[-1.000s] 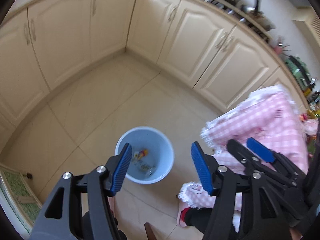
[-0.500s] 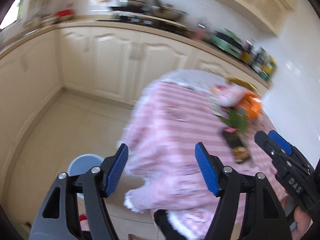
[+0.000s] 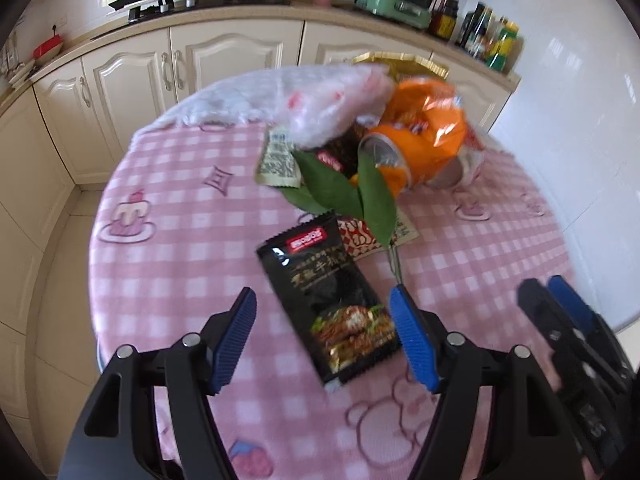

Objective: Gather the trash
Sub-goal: 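Grasp the black snack wrapper with the left tool while the right tool grasps the orange flower sprig, then carry the wrapper and flower sprig over the bin and open both tools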

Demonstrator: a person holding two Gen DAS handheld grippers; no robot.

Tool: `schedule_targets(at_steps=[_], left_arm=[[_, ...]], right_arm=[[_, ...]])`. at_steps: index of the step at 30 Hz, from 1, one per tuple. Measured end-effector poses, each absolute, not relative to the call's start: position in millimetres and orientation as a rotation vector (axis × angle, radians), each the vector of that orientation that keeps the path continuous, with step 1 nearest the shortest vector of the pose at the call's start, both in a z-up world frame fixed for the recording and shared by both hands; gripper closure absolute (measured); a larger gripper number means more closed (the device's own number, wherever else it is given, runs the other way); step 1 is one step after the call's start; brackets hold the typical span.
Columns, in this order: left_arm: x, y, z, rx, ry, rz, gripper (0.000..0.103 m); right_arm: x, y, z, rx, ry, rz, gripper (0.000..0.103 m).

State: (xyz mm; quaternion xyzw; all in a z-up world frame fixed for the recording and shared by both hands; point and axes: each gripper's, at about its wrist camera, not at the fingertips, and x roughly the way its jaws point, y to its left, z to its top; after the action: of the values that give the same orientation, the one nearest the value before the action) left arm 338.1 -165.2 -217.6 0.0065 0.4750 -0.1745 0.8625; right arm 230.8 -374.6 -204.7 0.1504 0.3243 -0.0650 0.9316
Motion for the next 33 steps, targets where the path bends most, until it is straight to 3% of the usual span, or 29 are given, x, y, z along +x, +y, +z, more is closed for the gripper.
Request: schedule_targets(at_steps=[4, 7, 9, 12, 19, 21, 25, 26, 27, 33], left_arm=[[348, -174, -226, 0.053, 0.994, -0.329, 0.037], [348, -164, -225, 0.006, 0.991, -0.348, 0.049], [350, -156, -225, -0.038, 0.988, -0.379, 0.073], [351, -142, -226, -0.112, 0.988, -0.418, 0.083], [338, -118, -218, -0.147, 0.953, -0.423, 0.086], [333, -109, -213, -0.156, 0.94, -0.423, 0.087], [329, -94, -205, -0.175, 0.922, -0.424, 0.087], [327, -90, -203, -0.177, 0.916, -0.427, 0.087], [326, -87, -201, -0.177, 0.911, -0.429, 0.087], [322, -71, -200, -0.205, 0.897, -0.438, 0.087]], right_arm=[[234, -380, -212, 0.321, 0.68, -0.123, 0.034], [240, -379, -217, 0.315, 0.697, -0.104, 0.034], [247, -375, -220, 0.311, 0.712, -0.08, 0.033], [261, -367, -226, 0.315, 0.756, -0.023, 0.032], [288, -331, -225, 0.229, 0.798, 0.069, 0.034], [298, -321, -224, 0.2, 0.818, 0.087, 0.053], [317, -311, -231, 0.198, 0.877, 0.119, 0.074], [319, -310, -231, 0.195, 0.877, 0.12, 0.09], [320, -309, -230, 0.189, 0.88, 0.124, 0.095], [312, -307, -221, 0.189, 0.834, 0.101, 0.099]])
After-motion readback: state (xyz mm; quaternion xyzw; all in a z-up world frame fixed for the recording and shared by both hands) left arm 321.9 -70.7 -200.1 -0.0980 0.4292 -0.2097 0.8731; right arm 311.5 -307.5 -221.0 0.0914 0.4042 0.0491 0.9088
